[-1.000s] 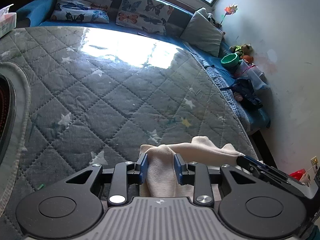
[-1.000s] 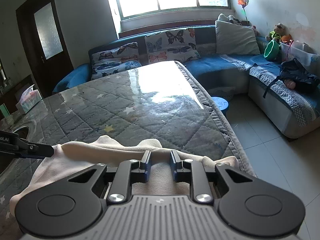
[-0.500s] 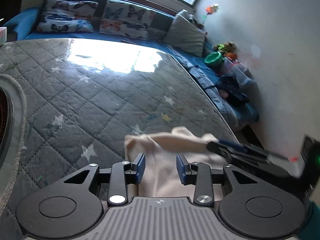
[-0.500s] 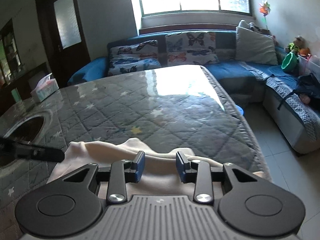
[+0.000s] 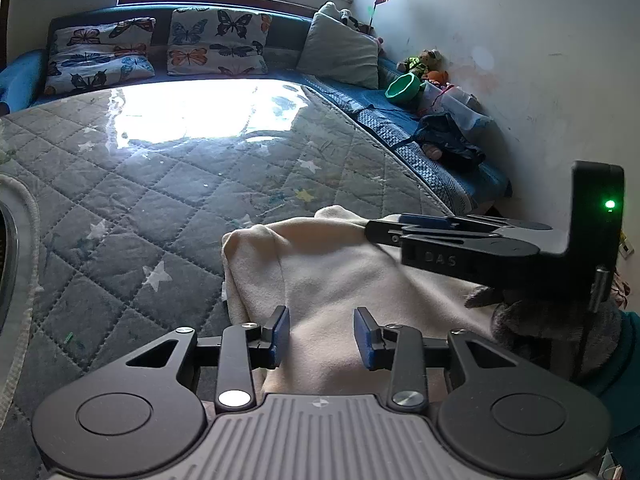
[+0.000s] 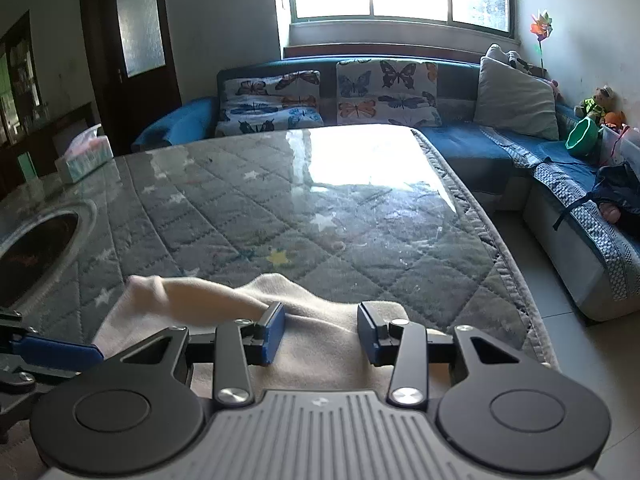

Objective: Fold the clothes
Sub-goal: 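Lower the folded sweatshirt onto the mat with both grippers, then open both grippers and release the folded sweatshirt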

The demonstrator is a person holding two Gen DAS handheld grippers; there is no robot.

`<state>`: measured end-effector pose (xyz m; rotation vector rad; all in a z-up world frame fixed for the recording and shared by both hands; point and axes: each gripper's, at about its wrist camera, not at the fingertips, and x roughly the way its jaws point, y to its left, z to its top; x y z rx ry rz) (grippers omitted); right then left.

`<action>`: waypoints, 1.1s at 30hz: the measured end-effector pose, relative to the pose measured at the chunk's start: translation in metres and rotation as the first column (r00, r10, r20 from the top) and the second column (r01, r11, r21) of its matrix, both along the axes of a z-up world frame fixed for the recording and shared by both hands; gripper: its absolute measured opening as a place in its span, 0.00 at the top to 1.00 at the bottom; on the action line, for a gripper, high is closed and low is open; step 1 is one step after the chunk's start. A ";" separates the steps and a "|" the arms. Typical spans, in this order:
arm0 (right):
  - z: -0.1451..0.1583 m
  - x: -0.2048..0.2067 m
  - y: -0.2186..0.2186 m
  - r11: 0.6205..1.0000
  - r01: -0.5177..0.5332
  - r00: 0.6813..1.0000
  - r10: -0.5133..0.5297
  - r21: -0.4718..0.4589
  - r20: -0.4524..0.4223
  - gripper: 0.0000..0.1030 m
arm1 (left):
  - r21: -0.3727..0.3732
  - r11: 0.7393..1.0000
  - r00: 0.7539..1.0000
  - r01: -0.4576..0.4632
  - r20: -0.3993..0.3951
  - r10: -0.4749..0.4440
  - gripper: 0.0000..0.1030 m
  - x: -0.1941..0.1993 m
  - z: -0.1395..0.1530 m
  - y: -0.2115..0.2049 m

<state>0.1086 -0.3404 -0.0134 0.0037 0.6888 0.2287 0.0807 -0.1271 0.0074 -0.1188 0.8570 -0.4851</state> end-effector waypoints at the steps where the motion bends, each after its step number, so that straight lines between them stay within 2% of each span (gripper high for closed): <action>1: 0.003 -0.003 -0.001 1.000 -0.002 1.000 0.002 0.001 0.005 0.61 | 0.001 1.000 1.000 -0.002 0.002 0.002 0.62 -0.001 0.001 0.001; 8: 0.014 -0.036 -0.005 1.000 -0.030 0.999 0.030 -0.008 0.016 0.59 | 0.001 1.000 1.000 -0.021 0.014 0.021 0.61 -0.004 0.004 0.007; 21: 0.002 -0.109 0.000 0.994 0.008 0.998 -0.002 -0.106 0.058 0.49 | 0.049 0.998 0.997 0.032 0.071 -0.035 0.58 -0.024 0.003 -0.007; 24: 0.002 -0.123 -0.002 0.995 0.035 0.997 -0.029 -0.096 0.072 0.49 | 0.064 0.997 0.995 0.039 0.088 -0.044 0.55 -0.028 0.002 -0.009; 33: 0.006 -0.143 -0.019 0.995 0.080 0.994 -0.075 -0.058 0.081 0.47 | 0.075 0.996 0.995 0.042 0.091 -0.048 0.55 -0.031 -0.001 -0.008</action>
